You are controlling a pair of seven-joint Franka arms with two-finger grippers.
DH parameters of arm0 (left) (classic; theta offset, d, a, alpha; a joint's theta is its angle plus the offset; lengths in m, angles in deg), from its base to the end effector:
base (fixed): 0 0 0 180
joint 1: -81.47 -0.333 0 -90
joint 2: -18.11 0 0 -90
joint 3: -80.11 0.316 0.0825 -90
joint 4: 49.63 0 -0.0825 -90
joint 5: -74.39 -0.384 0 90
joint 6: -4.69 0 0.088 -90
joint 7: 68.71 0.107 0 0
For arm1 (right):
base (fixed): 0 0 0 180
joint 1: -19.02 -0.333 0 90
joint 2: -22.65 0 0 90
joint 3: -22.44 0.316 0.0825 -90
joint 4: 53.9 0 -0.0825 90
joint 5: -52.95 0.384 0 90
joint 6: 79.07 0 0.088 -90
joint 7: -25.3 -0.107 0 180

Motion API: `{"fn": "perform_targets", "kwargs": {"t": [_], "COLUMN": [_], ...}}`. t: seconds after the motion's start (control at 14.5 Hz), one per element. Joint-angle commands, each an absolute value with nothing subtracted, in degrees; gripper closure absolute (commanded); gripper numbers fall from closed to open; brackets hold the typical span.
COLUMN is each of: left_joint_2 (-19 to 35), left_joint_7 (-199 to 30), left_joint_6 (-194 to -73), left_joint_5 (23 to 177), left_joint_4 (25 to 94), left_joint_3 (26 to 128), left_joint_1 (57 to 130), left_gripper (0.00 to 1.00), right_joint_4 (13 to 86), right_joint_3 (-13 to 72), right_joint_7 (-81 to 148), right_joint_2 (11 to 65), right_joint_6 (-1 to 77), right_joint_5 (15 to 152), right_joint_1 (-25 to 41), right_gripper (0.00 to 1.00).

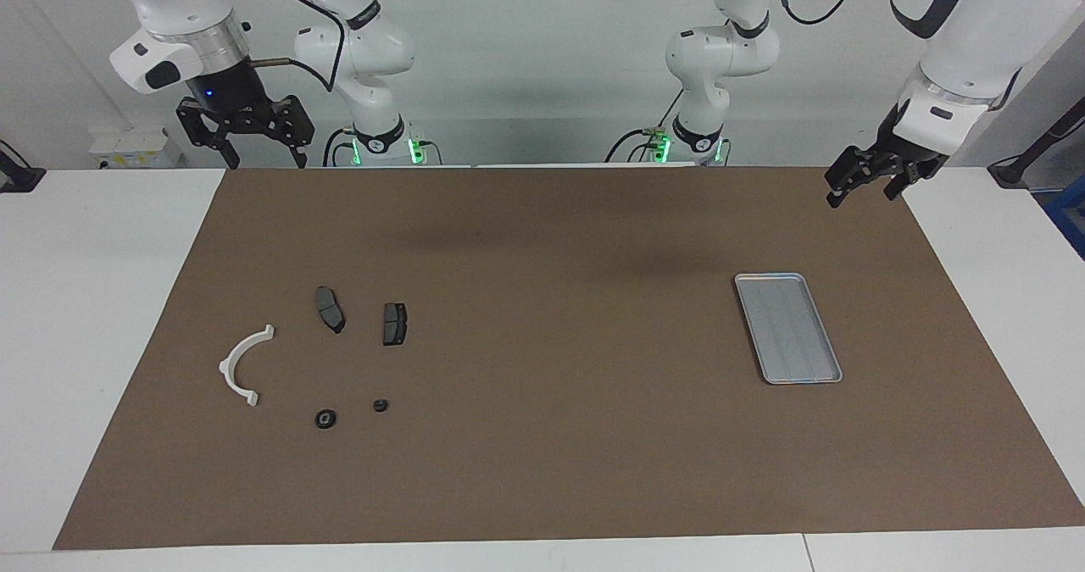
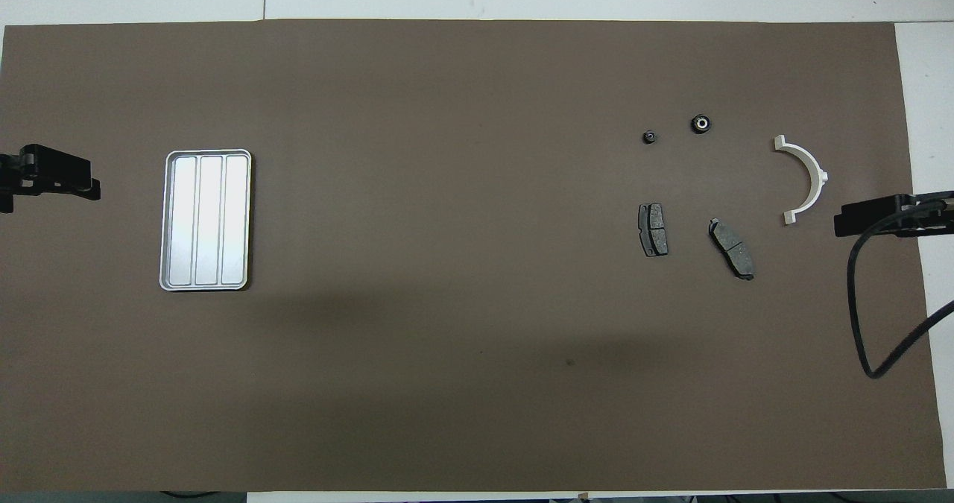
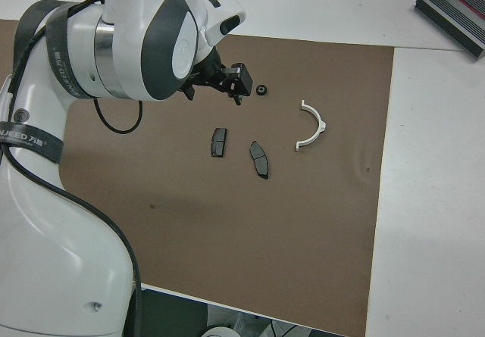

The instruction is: Pick bearing gear from pile to tray

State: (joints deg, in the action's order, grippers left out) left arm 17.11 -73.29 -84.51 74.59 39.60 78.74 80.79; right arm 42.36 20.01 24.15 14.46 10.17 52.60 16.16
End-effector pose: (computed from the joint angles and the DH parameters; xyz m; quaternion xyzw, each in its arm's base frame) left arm 0.5583 -0.0070 0.6199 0.9994 0.0339 -0.0091 0.0015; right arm 0.5079 0.0015 0.6477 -0.9999 0.0062 -0.0101 0.0001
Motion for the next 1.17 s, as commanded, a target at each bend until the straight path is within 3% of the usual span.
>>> {"fn": "perform_targets", "kwargs": {"t": [0.0,1.1], "left_joint_2": [17.8,17.8], "left_joint_7": [-73.9,-73.9], "left_joint_6": [-84.0,-84.0], "left_joint_5": [74.6,74.6], "left_joint_4": [40.5,40.5], "left_joint_3": [78.7,78.7], "left_joint_1": [80.9,80.9], "left_gripper": [0.00,0.00], "right_joint_4": [42.2,42.5], "right_joint_3": [20.3,19.6], "right_joint_7": [25.4,27.1], "right_joint_2": [14.5,14.1], "right_joint_6": [10.3,9.5], "right_joint_5": [52.9,53.9], "right_joint_1": [16.9,17.0], "right_gripper": [0.00,0.00]}}
